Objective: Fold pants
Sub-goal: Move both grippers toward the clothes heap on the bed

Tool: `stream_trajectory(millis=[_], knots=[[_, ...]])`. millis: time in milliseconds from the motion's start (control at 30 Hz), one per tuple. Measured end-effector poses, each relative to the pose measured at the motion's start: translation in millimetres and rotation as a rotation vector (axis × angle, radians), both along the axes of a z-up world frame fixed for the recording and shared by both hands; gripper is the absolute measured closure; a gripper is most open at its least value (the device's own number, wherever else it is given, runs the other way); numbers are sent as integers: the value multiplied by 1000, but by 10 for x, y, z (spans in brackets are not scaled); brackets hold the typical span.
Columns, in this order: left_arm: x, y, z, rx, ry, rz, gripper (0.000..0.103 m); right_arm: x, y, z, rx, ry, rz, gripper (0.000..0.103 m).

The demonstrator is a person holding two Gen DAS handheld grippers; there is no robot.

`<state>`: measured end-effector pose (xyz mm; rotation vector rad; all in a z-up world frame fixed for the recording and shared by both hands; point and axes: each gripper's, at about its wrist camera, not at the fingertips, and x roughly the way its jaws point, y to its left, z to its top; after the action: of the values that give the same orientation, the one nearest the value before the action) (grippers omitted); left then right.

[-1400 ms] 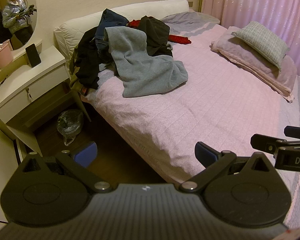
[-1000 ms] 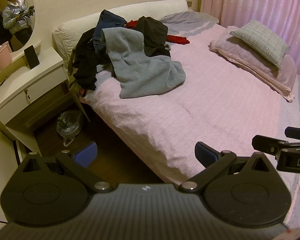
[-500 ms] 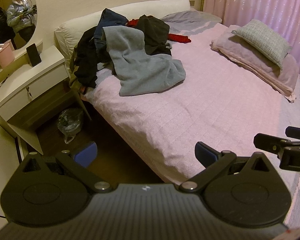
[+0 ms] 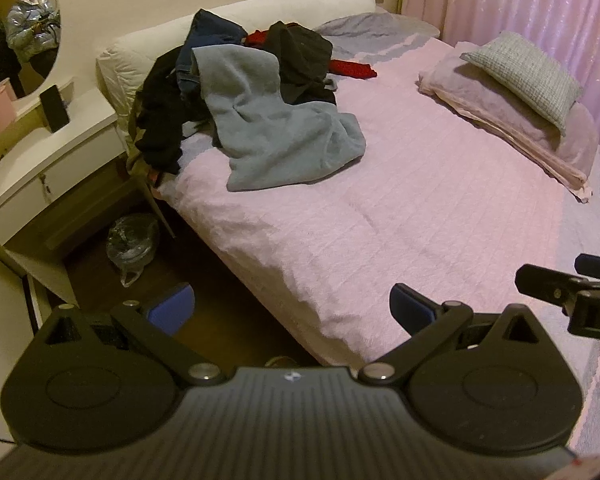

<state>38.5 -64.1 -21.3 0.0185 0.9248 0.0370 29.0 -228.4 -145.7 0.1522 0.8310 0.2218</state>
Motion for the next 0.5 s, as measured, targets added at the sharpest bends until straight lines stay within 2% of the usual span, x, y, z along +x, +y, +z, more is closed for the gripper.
stream_trajectory(millis=[233, 300, 500], knots=[[600, 196, -151, -3, 12, -39, 0, 414, -69, -102, 27, 11, -71, 3], [852, 344, -193, -1, 15, -41, 0, 633, -38, -142, 56, 19, -89, 7], [1895, 955, -371, 21, 16, -80, 1, 1509, 151, -366, 160, 38, -166, 10]])
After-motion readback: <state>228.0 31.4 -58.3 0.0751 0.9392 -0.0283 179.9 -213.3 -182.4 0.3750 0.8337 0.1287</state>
